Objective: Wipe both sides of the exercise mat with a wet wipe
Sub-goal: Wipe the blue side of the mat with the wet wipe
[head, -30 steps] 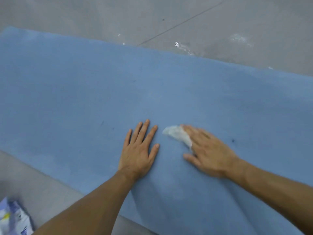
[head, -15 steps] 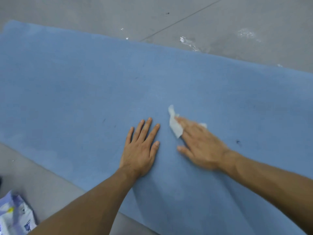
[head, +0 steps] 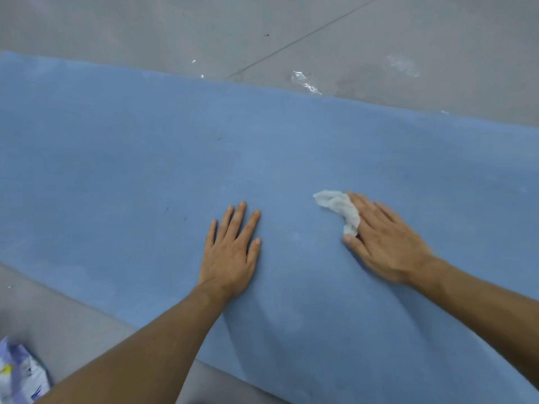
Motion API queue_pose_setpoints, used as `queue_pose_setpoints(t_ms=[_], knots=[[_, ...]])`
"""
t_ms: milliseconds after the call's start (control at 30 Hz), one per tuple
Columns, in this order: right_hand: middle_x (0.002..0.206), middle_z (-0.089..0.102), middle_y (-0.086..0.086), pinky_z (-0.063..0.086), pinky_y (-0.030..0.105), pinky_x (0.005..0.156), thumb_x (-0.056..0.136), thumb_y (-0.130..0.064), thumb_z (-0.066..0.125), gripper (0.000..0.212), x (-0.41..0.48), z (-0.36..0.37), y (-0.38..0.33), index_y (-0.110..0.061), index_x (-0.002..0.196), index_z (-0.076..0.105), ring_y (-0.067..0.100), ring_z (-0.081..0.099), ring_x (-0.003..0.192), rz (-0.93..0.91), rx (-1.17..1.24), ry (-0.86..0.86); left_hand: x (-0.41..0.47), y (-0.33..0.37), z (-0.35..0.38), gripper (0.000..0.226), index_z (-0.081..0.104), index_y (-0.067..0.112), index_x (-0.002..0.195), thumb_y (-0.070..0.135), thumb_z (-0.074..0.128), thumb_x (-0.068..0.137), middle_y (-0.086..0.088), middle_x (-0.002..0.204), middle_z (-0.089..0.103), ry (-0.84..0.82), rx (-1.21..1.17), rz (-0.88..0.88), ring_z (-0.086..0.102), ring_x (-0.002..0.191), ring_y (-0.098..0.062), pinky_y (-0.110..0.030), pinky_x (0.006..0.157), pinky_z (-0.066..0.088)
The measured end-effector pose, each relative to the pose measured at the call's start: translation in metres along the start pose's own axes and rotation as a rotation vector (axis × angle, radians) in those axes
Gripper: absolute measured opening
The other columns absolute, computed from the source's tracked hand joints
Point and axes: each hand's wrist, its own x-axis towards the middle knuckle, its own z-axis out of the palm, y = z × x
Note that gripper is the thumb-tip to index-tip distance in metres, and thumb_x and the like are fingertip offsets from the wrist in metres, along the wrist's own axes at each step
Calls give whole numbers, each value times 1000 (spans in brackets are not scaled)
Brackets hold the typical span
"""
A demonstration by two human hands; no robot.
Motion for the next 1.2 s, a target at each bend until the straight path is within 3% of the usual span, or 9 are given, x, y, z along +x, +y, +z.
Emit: queue_pose_setpoints(t_ms=[133, 233, 400, 600, 700, 833, 1000, 1133, 1200], knots=[[167, 21, -18, 29, 38, 122, 104, -28, 41, 66, 1, -28, 35, -38, 163, 15, 11, 21, 155, 184, 85, 102, -3, 10, 2, 64, 10, 40, 164, 52, 5, 101, 13, 172, -6, 5, -7, -33, -14, 158, -9, -43, 129, -4], [174, 4, -11, 20, 37, 127, 104, -35, 46, 77, -13, -18, 23, -28, 167, 3, 13, 12, 159, 157, 104, 52, -5, 15, 4, 65, 11, 40, 164, 52, 4, 101, 12, 173, -4, 6, -16, -46, -11, 158, -11, -44, 129, -3], [173, 13, 6, 14, 38, 128, 104, -66, 30, 86, -73, 30, -58, -9, 166, 12, 21, 15, 159, -166, 5, -66, -8, 23, 1, 70, 12, 38, 164, 54, 0, 98, 10, 173, -3, -5, -20, -58, -9, 159, -14, -44, 128, -4], [170, 28, 1, 16, 34, 127, 109, -39, 35, 57, -137, 79, -138, -13, 160, 36, 15, 31, 154, -653, -221, -45, -10, 39, 1, 72, 8, 39, 164, 56, -4, 95, 12, 173, -7, -34, -2, -37, -11, 159, -14, -45, 128, -5], [167, 34, 1, 21, 30, 126, 106, -54, 38, 68, -129, 67, -115, -13, 160, 36, 14, 33, 153, -533, -94, -45, -9, 52, 4, 71, 9, 41, 164, 56, -2, 96, 12, 173, -6, -45, -7, -4, -10, 159, -14, -47, 128, -3], [163, 40, 8, 19, 35, 124, 104, -54, 37, 70, -95, 29, -36, -15, 161, 34, 23, 39, 151, -95, -28, 0, -9, 70, 9, 72, 10, 40, 164, 54, -3, 95, 13, 173, -5, -58, 2, 41, -9, 159, -14, -48, 128, -2], [172, 19, 3, 10, 32, 125, 99, -62, 11, 83, -89, -4, 43, -14, 166, 12, 20, 17, 158, 334, -108, -45, -11, 71, 11, 70, 11, 40, 164, 53, -1, 96, 13, 173, -4, -45, -1, 35, -9, 159, -14, -47, 128, -3], [173, -5, -8, -1, 24, 126, 100, -60, 15, 78, -104, -6, 24, -24, 166, -5, 10, -1, 159, 271, -32, -28, -9, 74, 11, 67, 12, 42, 163, 52, 1, 98, 13, 173, -3, -55, 15, 114, -8, 159, -13, -45, 128, -3], [174, -2, -5, 10, 32, 128, 102, -56, 29, 78, -118, 4, -3, -22, 166, -1, 9, -2, 159, 125, -5, -32, -8, 82, 13, 68, 12, 42, 163, 52, 0, 97, 14, 172, -4, -73, 19, 163, -10, 159, -12, -42, 126, -8]])
